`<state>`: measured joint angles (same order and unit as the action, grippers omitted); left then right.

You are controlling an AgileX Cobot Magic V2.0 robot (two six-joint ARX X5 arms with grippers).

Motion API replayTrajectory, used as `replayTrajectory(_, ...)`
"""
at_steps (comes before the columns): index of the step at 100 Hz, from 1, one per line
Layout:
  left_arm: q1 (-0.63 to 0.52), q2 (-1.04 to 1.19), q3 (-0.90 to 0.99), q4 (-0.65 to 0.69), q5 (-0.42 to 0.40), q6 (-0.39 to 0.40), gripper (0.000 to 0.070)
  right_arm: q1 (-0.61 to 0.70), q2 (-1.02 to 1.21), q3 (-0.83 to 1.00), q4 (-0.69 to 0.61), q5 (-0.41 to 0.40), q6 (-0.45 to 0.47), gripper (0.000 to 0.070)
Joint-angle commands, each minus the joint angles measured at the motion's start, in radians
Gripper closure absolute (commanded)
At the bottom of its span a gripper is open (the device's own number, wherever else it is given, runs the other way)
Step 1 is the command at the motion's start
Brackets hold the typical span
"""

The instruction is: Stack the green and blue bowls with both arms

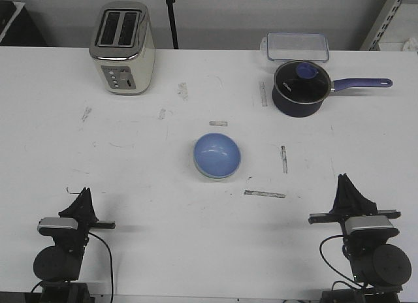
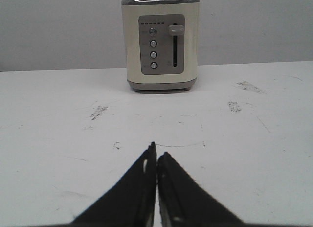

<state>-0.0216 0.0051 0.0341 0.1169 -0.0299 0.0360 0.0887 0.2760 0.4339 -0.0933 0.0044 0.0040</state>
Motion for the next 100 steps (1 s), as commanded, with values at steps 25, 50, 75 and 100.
replayTrajectory(25, 0.002, -0.002, -0.023, 0.011, 0.0, -0.002, 0.0698, -0.02, -0.035, -0.062, 0.068, -0.016, -0.01, 0.0685)
replayTrajectory(50, 0.002, -0.002, -0.023, 0.011, 0.0, -0.002, 0.0698, -0.062, -0.182, -0.246, 0.108, -0.034, -0.001, 0.0685)
replayTrajectory(75, 0.002, -0.002, -0.023, 0.011, 0.0, -0.002, 0.0698, -0.063, -0.275, -0.354, 0.109, -0.031, 0.004, 0.0685)
replayTrajectory(100, 0.002, -0.002, -0.023, 0.012, 0.0, -0.002, 0.0698, -0.063, -0.275, -0.422, 0.092, -0.029, 0.018, 0.0685)
